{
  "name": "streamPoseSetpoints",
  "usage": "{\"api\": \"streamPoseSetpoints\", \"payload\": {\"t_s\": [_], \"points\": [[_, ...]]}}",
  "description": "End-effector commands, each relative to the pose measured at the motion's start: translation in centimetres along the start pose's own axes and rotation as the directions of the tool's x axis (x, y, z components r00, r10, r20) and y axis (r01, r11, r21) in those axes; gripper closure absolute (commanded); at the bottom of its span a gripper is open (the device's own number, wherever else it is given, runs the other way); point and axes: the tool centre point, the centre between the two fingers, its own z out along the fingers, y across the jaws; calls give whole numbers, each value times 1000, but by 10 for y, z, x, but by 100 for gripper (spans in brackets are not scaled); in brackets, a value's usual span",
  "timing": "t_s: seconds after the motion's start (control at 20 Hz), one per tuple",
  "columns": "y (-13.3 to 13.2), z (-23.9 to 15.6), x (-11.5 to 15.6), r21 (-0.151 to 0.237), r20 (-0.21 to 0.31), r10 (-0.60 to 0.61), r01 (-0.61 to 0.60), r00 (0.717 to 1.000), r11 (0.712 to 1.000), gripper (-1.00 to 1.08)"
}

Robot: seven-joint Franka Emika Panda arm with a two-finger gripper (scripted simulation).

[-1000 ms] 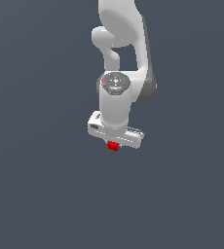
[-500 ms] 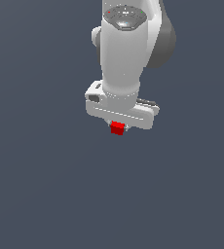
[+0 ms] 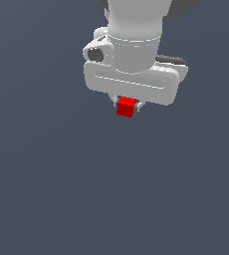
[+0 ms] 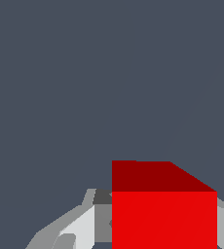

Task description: Pick up the red cube and move it to a goal position.

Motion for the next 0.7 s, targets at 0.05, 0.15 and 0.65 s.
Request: {"api": "streamPoseSetpoints", "payload": {"t_s": [0.05, 0.15, 0.65], "points": [[-4, -31, 0, 0, 1, 0, 0, 1000, 1000, 108], [-6, -46, 1, 0, 1, 0, 0, 1000, 1000, 108], [-12, -90, 4, 0, 1, 0, 0, 1000, 1000, 108]]}}
